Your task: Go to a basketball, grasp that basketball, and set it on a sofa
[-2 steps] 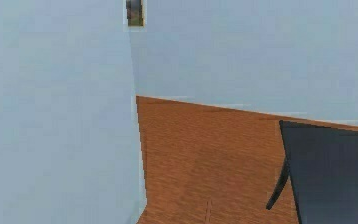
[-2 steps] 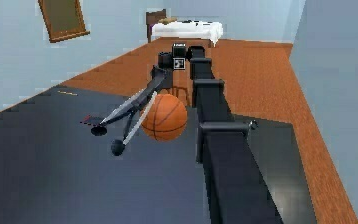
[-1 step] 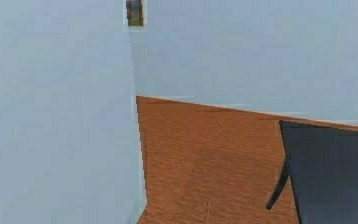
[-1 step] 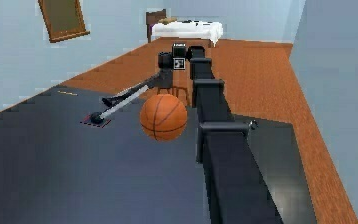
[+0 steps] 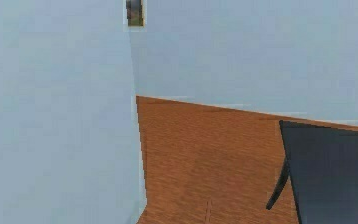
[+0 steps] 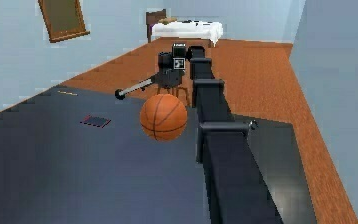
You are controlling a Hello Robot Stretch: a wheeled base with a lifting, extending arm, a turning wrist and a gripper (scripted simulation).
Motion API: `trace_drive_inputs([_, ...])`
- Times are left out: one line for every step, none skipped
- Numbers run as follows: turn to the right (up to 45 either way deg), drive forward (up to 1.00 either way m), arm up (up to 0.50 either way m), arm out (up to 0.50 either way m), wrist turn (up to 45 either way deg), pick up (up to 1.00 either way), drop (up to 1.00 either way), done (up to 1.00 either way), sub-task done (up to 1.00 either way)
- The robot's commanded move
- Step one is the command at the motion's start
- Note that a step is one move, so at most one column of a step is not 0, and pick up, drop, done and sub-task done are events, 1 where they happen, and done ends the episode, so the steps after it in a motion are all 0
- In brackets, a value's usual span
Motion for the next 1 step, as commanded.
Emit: trace_drive_inputs([0.0, 0.00, 0.00, 0.00, 33.0, 0.00, 0.00, 0.00, 0.00])
